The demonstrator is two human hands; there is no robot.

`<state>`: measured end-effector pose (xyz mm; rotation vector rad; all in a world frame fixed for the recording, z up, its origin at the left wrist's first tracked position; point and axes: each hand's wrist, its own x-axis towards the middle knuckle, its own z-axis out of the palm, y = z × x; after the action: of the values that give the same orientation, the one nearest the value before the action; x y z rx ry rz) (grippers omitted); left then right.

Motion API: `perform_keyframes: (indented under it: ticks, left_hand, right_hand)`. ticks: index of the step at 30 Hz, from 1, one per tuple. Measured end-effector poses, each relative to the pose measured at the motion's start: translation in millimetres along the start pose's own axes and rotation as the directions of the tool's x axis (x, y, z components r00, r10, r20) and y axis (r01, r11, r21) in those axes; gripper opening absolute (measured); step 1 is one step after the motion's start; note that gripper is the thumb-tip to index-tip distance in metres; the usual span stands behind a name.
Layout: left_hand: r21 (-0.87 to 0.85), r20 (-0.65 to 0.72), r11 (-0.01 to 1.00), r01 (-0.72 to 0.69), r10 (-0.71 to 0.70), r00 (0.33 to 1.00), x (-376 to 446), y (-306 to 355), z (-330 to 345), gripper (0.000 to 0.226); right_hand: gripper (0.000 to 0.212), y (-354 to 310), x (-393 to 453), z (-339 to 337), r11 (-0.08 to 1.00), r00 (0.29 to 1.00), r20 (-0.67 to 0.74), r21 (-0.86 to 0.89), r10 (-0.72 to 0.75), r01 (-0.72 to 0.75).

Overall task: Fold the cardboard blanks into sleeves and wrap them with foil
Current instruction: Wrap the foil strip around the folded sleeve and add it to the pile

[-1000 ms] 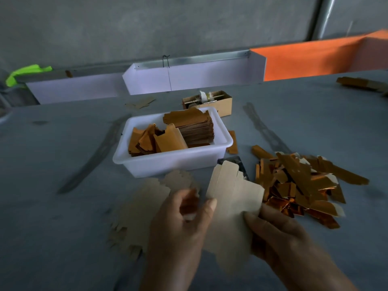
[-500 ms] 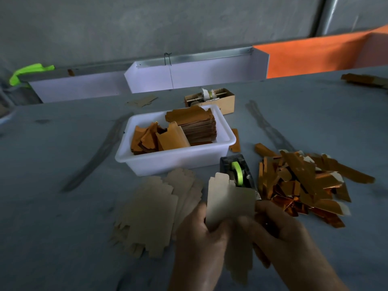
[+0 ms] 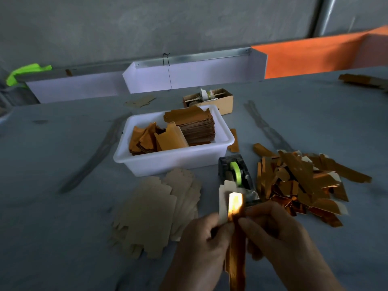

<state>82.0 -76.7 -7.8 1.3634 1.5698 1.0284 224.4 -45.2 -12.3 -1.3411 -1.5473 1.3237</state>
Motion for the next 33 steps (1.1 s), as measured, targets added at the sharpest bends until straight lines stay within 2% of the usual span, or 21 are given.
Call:
perform_keyframes:
  ticks: [1, 3, 6, 8, 11, 15, 18, 19, 21, 22, 23, 24, 25, 27, 29, 30, 31, 32, 33]
  left_hand:
    - [-0.056, 0.052, 0.998, 0.026, -0.023, 0.998, 0, 0, -1, 0.017]
    - [-0.081, 0.121, 0.996, 0.048, -0.038, 0.992, 1, -1, -2, 0.016]
    - [-0.077, 0.138, 0.995, 0.07, -0.059, 0.989, 1, -3, 1, 0.012]
    - [-0.114, 0.087, 0.986, 0.123, -0.113, 0.99, 1, -4, 6, 0.013]
    - [-0.123, -0.085, 0.984, 0.131, -0.142, 0.986, 2, -7, 8, 0.009]
    - [0.04, -0.296, 0.998, 0.041, -0.028, 0.955, 0, -9, 13, 0.014]
    - [0.184, -0.361, 0.982, -0.032, 0.098, 0.928, -4, -6, 19, 0.016]
    - [0.32, -0.343, 0.945, -0.07, 0.184, 0.921, -6, -3, 22, 0.015]
    - [0.602, -0.215, 0.794, -0.082, 0.26, 0.941, -7, 4, 29, 0.028]
    - [0.694, -0.198, 0.714, -0.088, 0.308, 0.93, -8, 7, 33, 0.034]
    - [0.778, -0.198, 0.624, -0.069, 0.349, 0.916, -7, 7, 37, 0.031]
    - [0.82, -0.201, 0.571, -0.046, 0.362, 0.911, -6, 10, 39, 0.017]
    - [0.84, -0.186, 0.541, -0.039, 0.354, 0.917, -4, 9, 40, 0.014]
    - [0.84, -0.059, 0.539, -0.064, 0.209, 0.976, -7, 6, 46, 0.035]
    - [0.82, -0.032, 0.567, -0.076, 0.179, 0.983, -9, 7, 49, 0.037]
    - [0.814, -0.055, 0.574, -0.09, 0.23, 0.972, -10, 8, 50, 0.03]
    - [0.826, -0.113, 0.554, -0.101, 0.338, 0.934, -8, 5, 53, 0.016]
    - [0.815, -0.153, 0.57, -0.107, 0.388, 0.909, -7, 1, 49, 0.022]
    - [0.756, -0.138, 0.637, -0.148, 0.376, 0.916, -9, -7, 47, 0.038]
  right_hand:
    - [0.036, 1, 0, -2, 1.0, 0.999, -0.035, -0.013, 0.011, -0.011]
    - [0.042, 4, 2, -4, 0.995, 0.997, -0.031, 0.08, 0.07, -0.067]
    - [0.018, 1, 1, -1, 0.954, 0.985, 0.097, 0.251, 0.142, -0.162]
    - [0.014, 3, 1, 0, 0.938, 0.985, 0.092, 0.303, 0.147, -0.168]
    - [0.013, 4, 2, 3, 0.921, 0.985, 0.056, 0.349, 0.164, -0.173]
    - [0.011, 6, 3, 7, 0.918, 0.985, -0.021, 0.366, 0.17, -0.15]
    - [0.012, 9, 3, 12, 0.931, 0.98, -0.09, 0.338, 0.175, -0.135]
    - [0.012, 9, 2, 13, 0.933, 0.979, -0.107, 0.335, 0.175, -0.13]
    - [0.012, 8, 1, 15, 0.932, 0.979, -0.108, 0.34, 0.171, -0.126]
    - [0.011, 6, 0, 16, 0.93, 0.981, -0.096, 0.346, 0.169, -0.126]
    - [0.008, 4, -1, 16, 0.926, 0.982, -0.087, 0.355, 0.168, -0.127]
    - [0.005, 2, -2, 15, 0.923, 0.982, -0.084, 0.363, 0.169, -0.128]
    - [0.006, 1, -2, 14, 0.923, 0.982, -0.085, 0.363, 0.171, -0.13]
    - [0.012, 2, -2, 13, 0.926, 0.981, -0.086, 0.352, 0.176, -0.135]
    - [0.018, 5, -1, 12, 0.941, 0.977, -0.091, 0.302, 0.191, -0.156]
    - [0.019, 7, -1, 12, 0.943, 0.975, -0.094, 0.286, 0.202, -0.168]
    - [0.017, 8, 0, 12, 0.937, 0.971, -0.097, 0.297, 0.221, -0.183]
    - [0.014, 7, 1, 11, 0.92, 0.965, -0.088, 0.332, 0.248, -0.207]
    - [0.012, 5, 1, 9, 0.898, 0.96, -0.067, 0.377, 0.271, -0.227]
